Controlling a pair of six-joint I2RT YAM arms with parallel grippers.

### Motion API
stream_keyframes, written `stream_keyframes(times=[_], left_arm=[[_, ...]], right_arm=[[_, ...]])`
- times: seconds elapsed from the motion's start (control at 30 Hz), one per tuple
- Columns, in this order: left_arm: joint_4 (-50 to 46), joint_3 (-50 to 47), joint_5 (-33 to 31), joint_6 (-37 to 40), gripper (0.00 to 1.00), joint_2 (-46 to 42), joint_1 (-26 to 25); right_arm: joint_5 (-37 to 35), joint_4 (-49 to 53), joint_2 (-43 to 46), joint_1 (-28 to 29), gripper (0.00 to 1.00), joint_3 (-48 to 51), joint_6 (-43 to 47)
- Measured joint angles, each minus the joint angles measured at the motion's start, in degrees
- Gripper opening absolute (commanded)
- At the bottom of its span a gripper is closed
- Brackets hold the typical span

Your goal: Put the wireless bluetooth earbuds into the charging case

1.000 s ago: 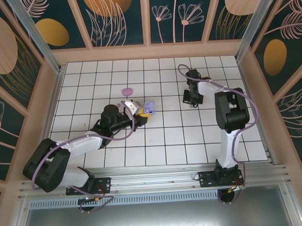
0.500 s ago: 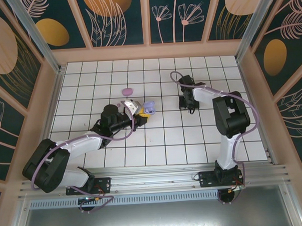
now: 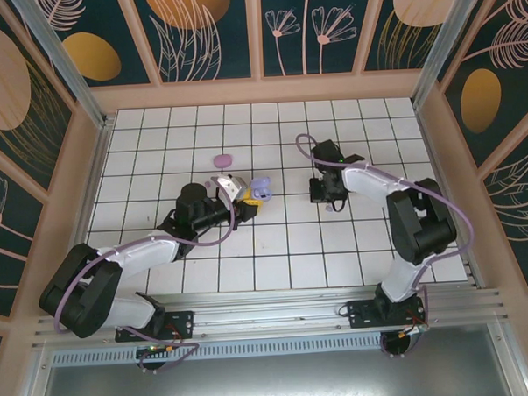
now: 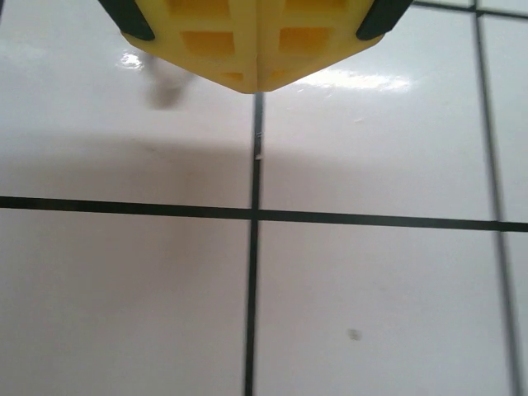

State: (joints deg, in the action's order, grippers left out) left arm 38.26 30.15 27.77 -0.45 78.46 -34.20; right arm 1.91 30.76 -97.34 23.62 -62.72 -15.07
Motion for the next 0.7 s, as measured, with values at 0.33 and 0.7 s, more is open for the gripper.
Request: stream_keyframes(times=[0.33, 0.7], left_arm=[[0.0, -1.0, 0.0, 0.0, 0.0, -0.9, 0.0], [0.1, -1.0, 0.2, 0.0, 0.0, -0.8, 0.0]], right_arm=[[6.8, -7.7, 14.1, -4.1, 0.21, 14.3, -19.7], [10.7, -21.8, 21.2, -5.2, 0.19, 27.3, -40.9]])
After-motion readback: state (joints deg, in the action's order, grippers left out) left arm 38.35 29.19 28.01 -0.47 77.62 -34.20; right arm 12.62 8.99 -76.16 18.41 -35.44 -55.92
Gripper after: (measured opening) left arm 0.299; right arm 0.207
